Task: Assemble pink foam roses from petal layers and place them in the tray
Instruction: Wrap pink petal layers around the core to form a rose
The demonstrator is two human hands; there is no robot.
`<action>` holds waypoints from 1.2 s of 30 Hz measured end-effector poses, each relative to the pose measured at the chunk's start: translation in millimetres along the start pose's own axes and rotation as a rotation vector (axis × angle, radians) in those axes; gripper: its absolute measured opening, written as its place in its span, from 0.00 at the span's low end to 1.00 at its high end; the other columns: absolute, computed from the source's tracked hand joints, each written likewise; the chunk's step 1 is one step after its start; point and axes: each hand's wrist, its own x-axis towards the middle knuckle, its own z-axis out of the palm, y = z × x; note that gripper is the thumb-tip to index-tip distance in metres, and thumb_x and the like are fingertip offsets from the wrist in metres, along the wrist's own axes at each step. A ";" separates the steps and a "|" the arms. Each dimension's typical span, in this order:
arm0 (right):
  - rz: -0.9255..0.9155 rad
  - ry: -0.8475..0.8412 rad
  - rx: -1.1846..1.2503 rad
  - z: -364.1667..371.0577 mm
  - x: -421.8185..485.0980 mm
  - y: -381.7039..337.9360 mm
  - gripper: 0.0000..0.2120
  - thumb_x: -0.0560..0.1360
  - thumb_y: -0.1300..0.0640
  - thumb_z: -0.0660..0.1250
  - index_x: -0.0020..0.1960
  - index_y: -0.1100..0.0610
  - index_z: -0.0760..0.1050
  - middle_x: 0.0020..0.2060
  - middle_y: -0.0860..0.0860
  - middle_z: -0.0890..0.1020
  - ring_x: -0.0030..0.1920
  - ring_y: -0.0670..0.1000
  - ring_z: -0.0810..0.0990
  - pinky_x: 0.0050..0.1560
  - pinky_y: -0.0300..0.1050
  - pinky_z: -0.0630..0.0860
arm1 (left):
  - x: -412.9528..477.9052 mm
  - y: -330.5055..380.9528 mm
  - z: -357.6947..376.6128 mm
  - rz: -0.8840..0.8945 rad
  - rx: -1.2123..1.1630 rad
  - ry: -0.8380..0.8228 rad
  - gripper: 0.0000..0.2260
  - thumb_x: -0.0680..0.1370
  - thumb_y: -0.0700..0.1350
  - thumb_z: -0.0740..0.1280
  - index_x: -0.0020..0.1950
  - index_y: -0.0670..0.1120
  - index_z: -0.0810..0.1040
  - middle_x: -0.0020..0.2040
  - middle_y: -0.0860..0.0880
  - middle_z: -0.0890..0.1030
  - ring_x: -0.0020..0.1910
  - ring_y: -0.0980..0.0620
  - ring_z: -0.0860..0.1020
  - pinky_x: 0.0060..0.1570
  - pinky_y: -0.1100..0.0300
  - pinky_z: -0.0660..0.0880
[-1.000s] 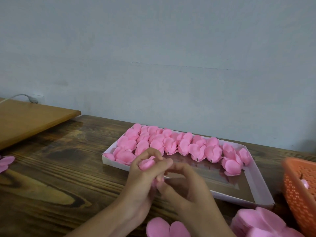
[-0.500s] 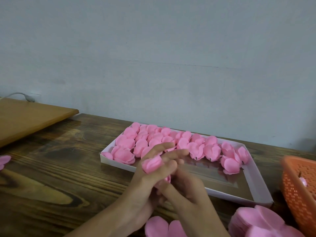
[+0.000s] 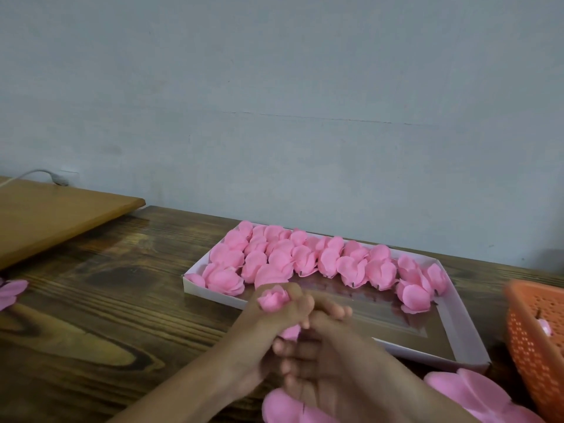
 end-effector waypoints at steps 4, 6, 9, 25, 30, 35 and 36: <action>-0.346 0.310 -0.312 -10.6 -4.7 -8.4 0.10 0.77 0.59 0.73 0.53 0.61 0.75 0.34 0.53 0.82 0.26 0.51 0.76 0.25 0.42 0.71 | 8.7 -3.4 -3.7 0.200 0.427 0.363 0.14 0.70 0.53 0.78 0.36 0.42 0.83 0.41 0.40 0.87 0.40 0.47 0.85 0.42 0.53 0.80; -0.567 0.418 -0.491 -14.6 -8.4 -14.7 0.06 0.78 0.61 0.71 0.51 0.56 0.75 0.36 0.52 0.80 0.30 0.50 0.76 0.30 0.42 0.71 | 10.0 -3.9 -9.1 0.264 0.581 0.390 0.11 0.71 0.51 0.79 0.37 0.45 0.83 0.33 0.44 0.83 0.30 0.47 0.81 0.34 0.57 0.78; -0.766 0.353 -0.707 -19.4 -12.3 -19.2 0.11 0.76 0.58 0.72 0.52 0.45 0.74 0.41 0.47 0.82 0.36 0.45 0.79 0.38 0.43 0.75 | 9.5 -6.7 -14.8 0.270 0.618 0.381 0.12 0.69 0.53 0.82 0.44 0.52 0.82 0.36 0.49 0.83 0.30 0.53 0.80 0.29 0.61 0.76; -0.687 0.340 -0.677 -24.6 -9.7 -22.0 0.06 0.80 0.56 0.66 0.55 0.46 0.76 0.41 0.37 0.83 0.43 0.38 0.81 0.47 0.46 0.76 | 13.4 -4.6 -6.4 -0.159 -0.219 0.247 0.30 0.63 0.45 0.87 0.62 0.44 0.83 0.49 0.40 0.81 0.38 0.46 0.79 0.34 0.58 0.77; -0.651 0.341 -0.805 -25.3 -10.6 -22.8 0.12 0.79 0.56 0.69 0.58 0.42 0.75 0.49 0.42 0.82 0.47 0.40 0.82 0.49 0.43 0.79 | 14.5 -0.6 -7.2 -0.247 -0.521 0.195 0.20 0.72 0.46 0.76 0.62 0.40 0.83 0.55 0.39 0.81 0.48 0.44 0.82 0.50 0.52 0.75; -0.730 0.338 -0.971 -24.9 -14.4 -20.7 0.14 0.72 0.50 0.71 0.55 0.35 0.75 0.51 0.36 0.79 0.49 0.39 0.82 0.47 0.36 0.75 | 13.9 -0.3 -7.9 -0.240 -0.487 0.229 0.21 0.79 0.45 0.62 0.67 0.35 0.78 0.58 0.37 0.81 0.49 0.45 0.82 0.51 0.52 0.76; -0.734 0.337 -0.992 -25.2 -14.7 -20.5 0.15 0.72 0.50 0.72 0.54 0.35 0.75 0.51 0.35 0.78 0.49 0.40 0.82 0.48 0.38 0.77 | 13.6 -0.7 -9.0 -0.249 -0.483 0.232 0.23 0.80 0.44 0.60 0.71 0.34 0.75 0.62 0.35 0.80 0.52 0.43 0.83 0.53 0.51 0.78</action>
